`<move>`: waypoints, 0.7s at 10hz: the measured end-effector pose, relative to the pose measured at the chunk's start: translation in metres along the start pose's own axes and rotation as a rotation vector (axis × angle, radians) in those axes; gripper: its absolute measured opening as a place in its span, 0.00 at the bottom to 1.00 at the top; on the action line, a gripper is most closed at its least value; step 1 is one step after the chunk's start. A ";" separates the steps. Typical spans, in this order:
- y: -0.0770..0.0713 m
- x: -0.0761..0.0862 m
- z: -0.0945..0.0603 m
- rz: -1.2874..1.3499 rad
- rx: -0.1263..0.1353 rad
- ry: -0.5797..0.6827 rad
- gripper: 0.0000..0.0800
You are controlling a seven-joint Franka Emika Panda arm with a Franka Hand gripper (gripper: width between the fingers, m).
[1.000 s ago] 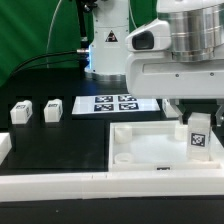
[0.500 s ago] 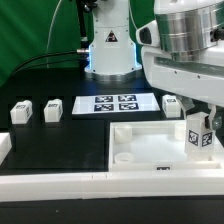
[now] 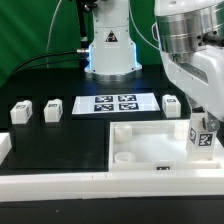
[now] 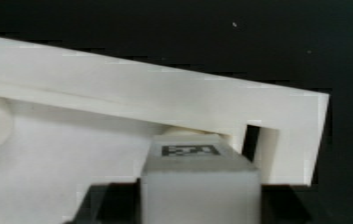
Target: Assemble one leg
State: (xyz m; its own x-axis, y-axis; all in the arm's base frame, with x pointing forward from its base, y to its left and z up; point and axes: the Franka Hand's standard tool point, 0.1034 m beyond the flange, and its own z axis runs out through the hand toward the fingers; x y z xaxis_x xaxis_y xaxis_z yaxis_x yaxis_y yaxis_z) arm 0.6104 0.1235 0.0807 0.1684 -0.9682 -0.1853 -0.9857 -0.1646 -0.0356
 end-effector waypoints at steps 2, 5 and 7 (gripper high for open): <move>0.000 0.000 0.000 -0.056 0.000 0.000 0.68; 0.002 0.001 0.003 -0.317 -0.012 -0.001 0.80; 0.005 0.008 0.004 -0.561 -0.034 0.001 0.81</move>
Offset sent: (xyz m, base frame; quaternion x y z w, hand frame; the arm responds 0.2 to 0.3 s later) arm 0.0000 0.0000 0.0000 0.0000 0.0000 -0.1790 0.9838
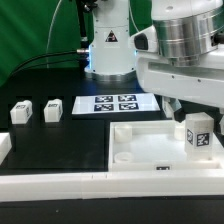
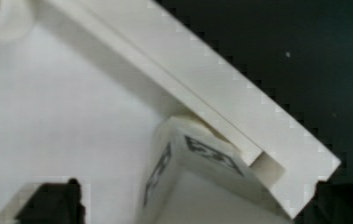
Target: Assemble one leg
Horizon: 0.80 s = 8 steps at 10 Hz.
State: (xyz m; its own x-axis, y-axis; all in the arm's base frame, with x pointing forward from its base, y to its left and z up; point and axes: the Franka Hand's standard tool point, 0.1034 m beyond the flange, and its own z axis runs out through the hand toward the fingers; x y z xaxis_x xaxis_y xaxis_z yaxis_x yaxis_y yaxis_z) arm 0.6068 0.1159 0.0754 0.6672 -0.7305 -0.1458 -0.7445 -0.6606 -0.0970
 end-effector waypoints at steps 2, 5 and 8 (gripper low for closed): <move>0.000 0.004 -0.001 -0.291 -0.027 0.020 0.81; -0.001 0.005 -0.001 -0.724 -0.080 0.044 0.81; 0.000 0.005 -0.001 -0.911 -0.086 0.036 0.81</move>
Offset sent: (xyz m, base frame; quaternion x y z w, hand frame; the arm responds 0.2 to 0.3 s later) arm 0.0086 0.0003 0.0040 -0.0723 0.0435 -0.3477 0.9338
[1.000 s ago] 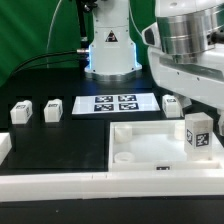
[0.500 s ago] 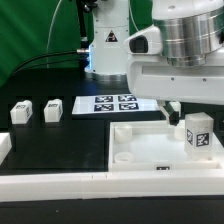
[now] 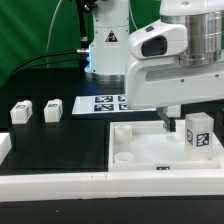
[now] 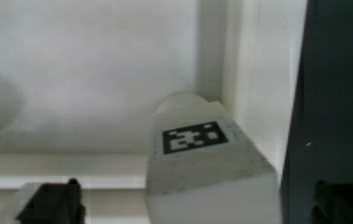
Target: Assemble one leg
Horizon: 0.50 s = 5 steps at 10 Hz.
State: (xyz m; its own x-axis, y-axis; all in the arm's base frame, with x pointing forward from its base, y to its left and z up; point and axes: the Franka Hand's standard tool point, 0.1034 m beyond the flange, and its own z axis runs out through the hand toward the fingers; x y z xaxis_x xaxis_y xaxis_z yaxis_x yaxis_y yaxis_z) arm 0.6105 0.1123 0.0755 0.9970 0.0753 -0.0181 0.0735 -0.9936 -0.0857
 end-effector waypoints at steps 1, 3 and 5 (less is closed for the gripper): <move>0.000 0.000 0.000 0.004 0.000 0.000 0.81; 0.000 0.000 0.000 0.003 0.000 0.000 0.65; 0.000 0.000 0.000 0.003 0.000 0.000 0.47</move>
Offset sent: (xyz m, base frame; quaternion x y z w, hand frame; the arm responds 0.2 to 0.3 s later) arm 0.0000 0.0000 0.0000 0.0000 0.0000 0.0000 1.0000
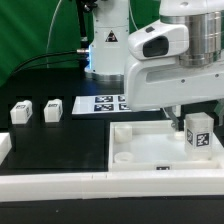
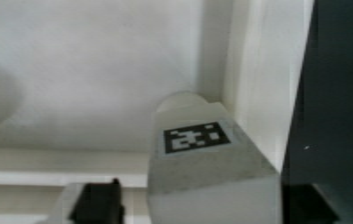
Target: Assemble one leg
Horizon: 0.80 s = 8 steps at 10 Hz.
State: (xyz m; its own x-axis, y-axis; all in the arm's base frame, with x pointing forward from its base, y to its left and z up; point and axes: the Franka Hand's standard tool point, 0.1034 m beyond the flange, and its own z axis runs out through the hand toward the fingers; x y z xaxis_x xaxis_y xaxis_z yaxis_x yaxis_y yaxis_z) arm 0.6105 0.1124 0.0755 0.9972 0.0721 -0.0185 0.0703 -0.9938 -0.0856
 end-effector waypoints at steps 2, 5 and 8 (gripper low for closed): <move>0.000 0.000 0.000 0.000 0.000 0.000 0.36; 0.000 0.000 0.000 0.065 0.001 0.000 0.36; -0.001 0.001 0.000 0.423 0.028 0.016 0.36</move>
Offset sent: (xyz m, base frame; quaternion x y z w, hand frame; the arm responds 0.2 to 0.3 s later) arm 0.0000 0.0000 0.0000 0.0000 0.0000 0.0000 1.0000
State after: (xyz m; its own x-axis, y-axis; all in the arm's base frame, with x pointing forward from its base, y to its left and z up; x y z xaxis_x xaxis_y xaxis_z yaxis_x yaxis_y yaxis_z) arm 0.6114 0.1130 0.0752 0.9385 -0.3428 -0.0422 -0.3454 -0.9331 -0.1007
